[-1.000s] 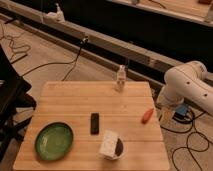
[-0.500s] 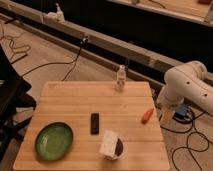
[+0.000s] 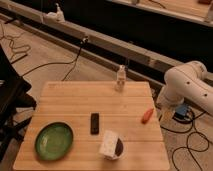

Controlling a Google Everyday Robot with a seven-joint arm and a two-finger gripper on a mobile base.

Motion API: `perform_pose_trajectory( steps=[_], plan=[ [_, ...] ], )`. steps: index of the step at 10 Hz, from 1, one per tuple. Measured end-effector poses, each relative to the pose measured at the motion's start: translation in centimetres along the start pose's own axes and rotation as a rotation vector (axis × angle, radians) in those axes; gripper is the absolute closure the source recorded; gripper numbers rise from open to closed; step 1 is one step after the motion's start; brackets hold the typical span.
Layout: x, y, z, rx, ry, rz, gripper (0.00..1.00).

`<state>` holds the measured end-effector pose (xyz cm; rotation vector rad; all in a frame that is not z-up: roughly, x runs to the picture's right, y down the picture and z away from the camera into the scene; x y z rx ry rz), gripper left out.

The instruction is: Push the eraser across the table

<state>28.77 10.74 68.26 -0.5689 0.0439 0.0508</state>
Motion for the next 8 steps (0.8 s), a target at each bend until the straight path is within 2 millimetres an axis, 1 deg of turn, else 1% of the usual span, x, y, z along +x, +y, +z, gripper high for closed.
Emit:
perform_pose_trajectory(
  steps=[5, 6, 7, 8],
  plan=[
    [0.0, 0.0, 0.0, 0.000, 0.000, 0.000, 0.96],
    [0.0, -0.1, 0.0, 0.001, 0.001, 0.000, 0.99],
    [0.2, -0.4, -0.2, 0.007, 0.006, 0.000, 1.00],
    [0.2, -1.5, -0.6, 0.026, 0.007, 0.018, 1.00]
  ],
)
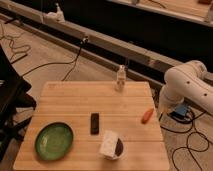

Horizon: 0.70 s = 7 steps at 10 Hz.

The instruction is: Push the eraser across the table

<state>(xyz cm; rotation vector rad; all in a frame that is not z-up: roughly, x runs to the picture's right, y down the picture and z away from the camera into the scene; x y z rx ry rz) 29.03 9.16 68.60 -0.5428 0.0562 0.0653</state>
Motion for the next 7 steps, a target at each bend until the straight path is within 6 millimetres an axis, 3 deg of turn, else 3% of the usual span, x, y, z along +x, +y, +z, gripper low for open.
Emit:
perform_pose_trajectory(
  steps=[2, 7],
  plan=[
    [-2.9, -2.0, 0.7, 0.009, -0.077, 0.035, 1.00],
    [-13.9, -0.8, 6.1, -0.109, -0.373, -0.005, 1.00]
  ],
)
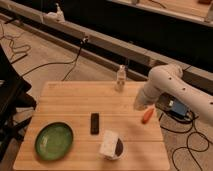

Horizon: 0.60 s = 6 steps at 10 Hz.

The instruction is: Push the eraser across the table

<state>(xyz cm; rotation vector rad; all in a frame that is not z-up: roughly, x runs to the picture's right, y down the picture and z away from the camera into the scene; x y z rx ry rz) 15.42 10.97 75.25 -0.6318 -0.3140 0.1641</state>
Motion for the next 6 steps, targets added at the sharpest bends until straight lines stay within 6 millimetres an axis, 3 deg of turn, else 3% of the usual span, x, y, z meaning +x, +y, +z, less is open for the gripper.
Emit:
perform_pose_trajectory(
  steps=[3, 6],
  plan=[
    [-5.1, 2.6, 4.6, -0.110, -0.147, -0.058, 1.00],
    [-5.0, 2.7, 4.5, -0.113, -0.149, -0.058, 1.00]
  ],
)
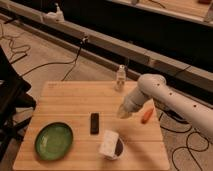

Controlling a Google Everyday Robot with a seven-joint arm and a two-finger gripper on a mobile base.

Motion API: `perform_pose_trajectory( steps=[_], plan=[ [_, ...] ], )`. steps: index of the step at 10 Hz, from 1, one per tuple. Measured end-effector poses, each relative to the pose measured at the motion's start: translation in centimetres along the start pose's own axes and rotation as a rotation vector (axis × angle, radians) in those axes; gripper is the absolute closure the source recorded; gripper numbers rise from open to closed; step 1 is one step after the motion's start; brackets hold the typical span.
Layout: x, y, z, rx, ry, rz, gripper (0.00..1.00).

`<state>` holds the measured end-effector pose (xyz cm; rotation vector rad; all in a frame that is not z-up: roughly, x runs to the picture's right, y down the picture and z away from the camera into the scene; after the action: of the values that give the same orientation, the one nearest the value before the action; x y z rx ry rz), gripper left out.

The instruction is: Push the eraser across the table

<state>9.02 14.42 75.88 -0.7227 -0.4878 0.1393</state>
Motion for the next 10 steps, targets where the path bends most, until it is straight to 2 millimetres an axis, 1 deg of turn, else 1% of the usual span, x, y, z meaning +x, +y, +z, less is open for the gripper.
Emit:
perform_pose_trajectory(
  steps=[4, 6, 8, 9, 10],
  plan=[
    [0.0, -0.1, 0.1, 0.003, 0.000, -0.001, 1.00],
    [-0.4, -0.4, 1.8, -0.009, -0.013, -0.009, 1.00],
    [-0.8, -0.8, 4.7, -0.042, -0.015, -0.024, 1.00],
    [-1.1, -1.0, 5.8, -0.056, -0.018, -0.028, 1.00],
    [-1.5, -1.3, 7.4, -0.078, -0.023, -0.035, 1.00]
  ],
)
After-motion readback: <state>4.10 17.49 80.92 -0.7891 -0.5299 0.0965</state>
